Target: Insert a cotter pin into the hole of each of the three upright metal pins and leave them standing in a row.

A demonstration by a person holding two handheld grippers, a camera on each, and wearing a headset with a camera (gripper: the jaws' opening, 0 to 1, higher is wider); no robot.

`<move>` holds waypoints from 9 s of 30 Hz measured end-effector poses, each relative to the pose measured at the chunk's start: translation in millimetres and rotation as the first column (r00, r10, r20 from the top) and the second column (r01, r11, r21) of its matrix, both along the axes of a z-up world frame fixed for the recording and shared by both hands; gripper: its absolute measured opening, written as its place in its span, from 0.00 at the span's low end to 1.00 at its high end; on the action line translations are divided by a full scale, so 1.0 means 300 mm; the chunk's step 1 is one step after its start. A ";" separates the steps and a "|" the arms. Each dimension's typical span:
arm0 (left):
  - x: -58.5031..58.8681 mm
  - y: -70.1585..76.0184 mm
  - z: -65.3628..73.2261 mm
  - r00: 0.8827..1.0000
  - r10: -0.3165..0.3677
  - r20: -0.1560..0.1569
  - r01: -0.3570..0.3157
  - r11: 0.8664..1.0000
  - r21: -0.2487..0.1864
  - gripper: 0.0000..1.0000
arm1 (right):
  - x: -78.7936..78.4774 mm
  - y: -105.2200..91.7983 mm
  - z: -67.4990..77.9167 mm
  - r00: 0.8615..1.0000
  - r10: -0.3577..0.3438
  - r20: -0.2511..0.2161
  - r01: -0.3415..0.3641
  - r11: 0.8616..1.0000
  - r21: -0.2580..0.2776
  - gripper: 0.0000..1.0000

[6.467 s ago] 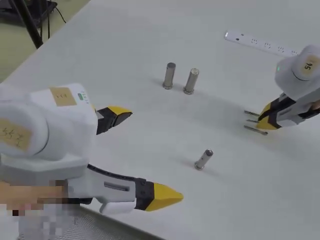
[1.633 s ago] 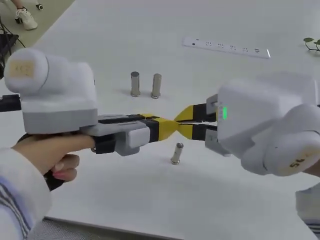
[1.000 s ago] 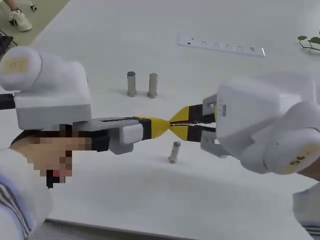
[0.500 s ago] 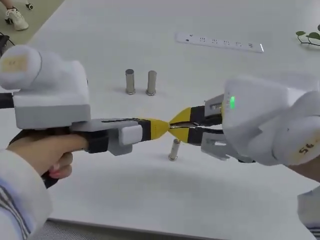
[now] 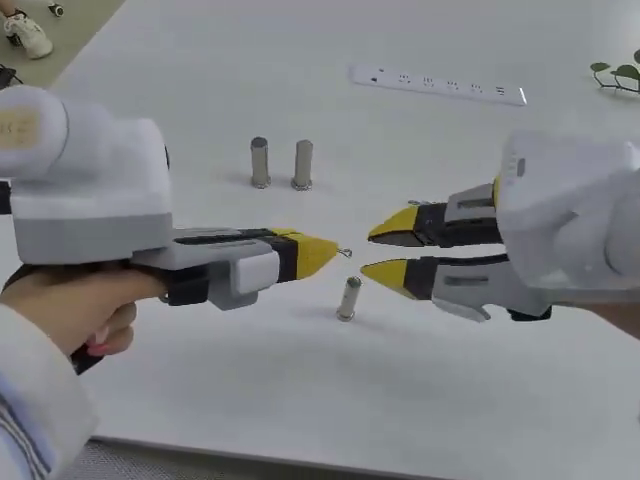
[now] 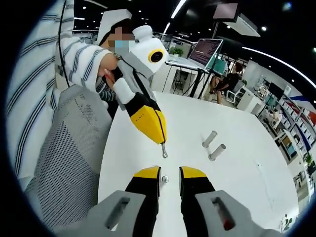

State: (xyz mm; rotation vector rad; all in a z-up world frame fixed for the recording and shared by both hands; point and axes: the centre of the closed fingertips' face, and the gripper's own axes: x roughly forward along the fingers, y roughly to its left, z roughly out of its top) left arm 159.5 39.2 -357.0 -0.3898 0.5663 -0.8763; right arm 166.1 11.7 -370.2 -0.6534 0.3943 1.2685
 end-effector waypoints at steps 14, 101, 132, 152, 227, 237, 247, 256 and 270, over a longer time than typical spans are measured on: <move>-0.042 -0.030 0.061 0.972 -0.127 0.196 0.122 0.992 0.038 0.00 | -0.057 0.014 0.009 0.954 0.052 -0.295 -0.008 0.989 0.148 0.05; -0.133 -0.100 -0.080 0.810 -0.548 0.209 0.447 0.807 0.386 0.01 | -0.184 -0.047 -0.049 0.924 0.122 -0.364 -0.088 0.990 0.108 0.00; 0.033 -0.100 -0.230 0.850 -0.497 0.174 0.349 0.780 0.520 0.12 | -0.045 -0.139 -0.190 0.937 -0.123 -0.327 0.151 0.987 0.063 0.00; 0.052 -0.117 -0.249 0.815 -0.559 0.152 0.391 0.725 0.567 0.09 | -0.014 -0.110 -0.222 0.944 -0.094 -0.318 0.115 0.992 0.050 0.00; 0.032 -0.124 -0.265 0.761 -0.632 0.146 0.438 0.667 0.603 0.05 | -0.006 -0.031 -0.225 0.976 -0.008 -0.216 0.014 1.000 0.026 0.00; 0.015 -0.116 -0.239 0.765 -0.621 0.173 0.437 0.697 0.569 0.12 | -0.011 -0.036 -0.226 0.971 -0.041 -0.237 0.054 0.997 0.051 0.05; -0.024 -0.055 -0.188 0.825 -0.520 0.223 0.374 0.797 0.475 0.43 | -0.027 -0.019 -0.242 0.961 -0.090 -0.262 0.117 0.989 0.090 0.14; -0.078 0.011 -0.164 0.867 -0.441 0.231 0.322 0.851 0.415 0.77 | -0.023 -0.001 -0.264 0.950 -0.110 -0.292 0.149 0.982 0.115 0.18; -0.124 0.075 -0.180 0.921 -0.332 0.206 0.240 0.897 0.372 0.99 | -0.019 0.011 -0.315 0.944 -0.092 -0.317 0.135 0.984 0.118 0.15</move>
